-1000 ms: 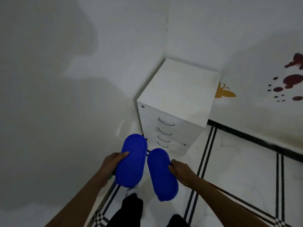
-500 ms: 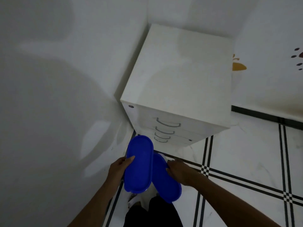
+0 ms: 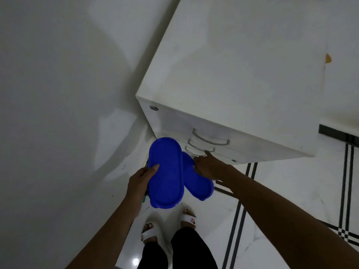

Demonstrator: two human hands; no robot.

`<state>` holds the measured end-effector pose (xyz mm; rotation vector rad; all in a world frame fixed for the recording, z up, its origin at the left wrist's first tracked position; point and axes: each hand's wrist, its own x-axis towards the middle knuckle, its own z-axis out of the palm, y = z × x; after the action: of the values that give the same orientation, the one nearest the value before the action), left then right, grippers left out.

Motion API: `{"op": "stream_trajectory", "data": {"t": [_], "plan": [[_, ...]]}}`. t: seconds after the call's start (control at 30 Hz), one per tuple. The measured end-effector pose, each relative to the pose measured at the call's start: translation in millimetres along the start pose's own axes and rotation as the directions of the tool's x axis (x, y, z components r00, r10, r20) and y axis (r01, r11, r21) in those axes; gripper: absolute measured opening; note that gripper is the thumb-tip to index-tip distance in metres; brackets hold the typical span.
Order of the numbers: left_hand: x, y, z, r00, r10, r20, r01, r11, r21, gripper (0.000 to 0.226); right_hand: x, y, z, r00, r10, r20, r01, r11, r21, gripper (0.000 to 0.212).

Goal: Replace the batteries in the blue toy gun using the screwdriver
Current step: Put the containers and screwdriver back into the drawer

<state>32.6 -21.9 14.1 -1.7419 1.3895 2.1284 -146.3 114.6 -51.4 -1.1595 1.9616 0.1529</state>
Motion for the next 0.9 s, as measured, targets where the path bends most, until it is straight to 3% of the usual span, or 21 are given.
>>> {"op": "stream_trajectory", "data": {"t": [0.3, 0.7, 0.9], "plan": [[11.2, -0.9, -3.7, 0.999, 0.022, -0.036, -0.021, 0.999, 0.032, 0.023, 25.8, 8.7, 2.5, 0.997, 0.07, 0.037, -0.074, 0.99, 0.122, 0.024], [-13.3, -0.4, -25.4, 0.996, 0.085, -0.036, -0.086, 0.996, -0.021, 0.019, 1.3, -15.1, 38.1, 0.997, 0.071, 0.024, -0.074, 0.976, 0.206, 0.03], [-29.8, -11.0, -54.6, 0.997, 0.072, -0.01, -0.072, 0.997, 0.024, 0.006, -27.8, -48.8, 49.9, 0.986, 0.073, 0.149, -0.116, 0.945, 0.307, 0.033]]}}
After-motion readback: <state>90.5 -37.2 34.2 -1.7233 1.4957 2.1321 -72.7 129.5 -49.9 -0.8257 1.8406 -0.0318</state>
